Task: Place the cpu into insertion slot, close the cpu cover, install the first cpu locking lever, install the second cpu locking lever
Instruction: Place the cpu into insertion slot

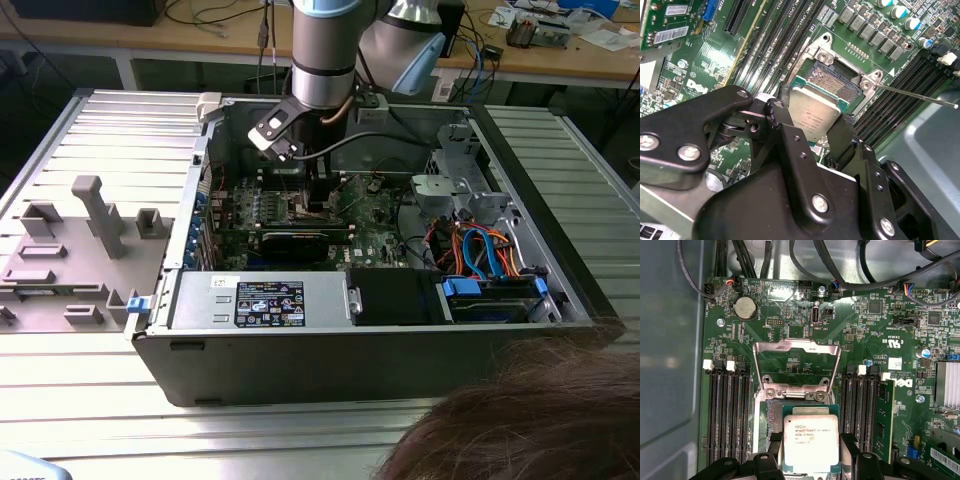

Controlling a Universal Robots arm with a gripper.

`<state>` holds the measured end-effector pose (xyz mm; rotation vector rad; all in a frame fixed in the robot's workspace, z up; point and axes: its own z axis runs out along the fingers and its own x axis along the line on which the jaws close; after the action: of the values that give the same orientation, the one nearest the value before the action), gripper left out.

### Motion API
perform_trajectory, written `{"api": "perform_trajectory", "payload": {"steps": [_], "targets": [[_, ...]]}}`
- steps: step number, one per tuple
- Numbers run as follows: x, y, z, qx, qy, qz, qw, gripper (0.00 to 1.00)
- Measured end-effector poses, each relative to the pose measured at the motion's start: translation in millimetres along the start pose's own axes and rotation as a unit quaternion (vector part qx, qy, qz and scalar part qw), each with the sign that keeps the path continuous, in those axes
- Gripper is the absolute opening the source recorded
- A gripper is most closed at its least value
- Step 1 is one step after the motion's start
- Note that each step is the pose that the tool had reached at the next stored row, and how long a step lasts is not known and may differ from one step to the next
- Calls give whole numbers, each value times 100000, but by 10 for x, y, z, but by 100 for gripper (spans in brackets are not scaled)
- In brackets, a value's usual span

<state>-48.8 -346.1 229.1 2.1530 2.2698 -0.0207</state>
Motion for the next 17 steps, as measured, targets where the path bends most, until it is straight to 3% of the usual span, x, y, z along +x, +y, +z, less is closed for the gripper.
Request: {"api": "perform_trajectory", "payload": {"steps": [5,11,17], "targets": [[2,0,70,0,2,0,100000,54],[33,1,82,-3,5,88,100000,54],[61,-21,107,26,2,1477,99989,54]]}}
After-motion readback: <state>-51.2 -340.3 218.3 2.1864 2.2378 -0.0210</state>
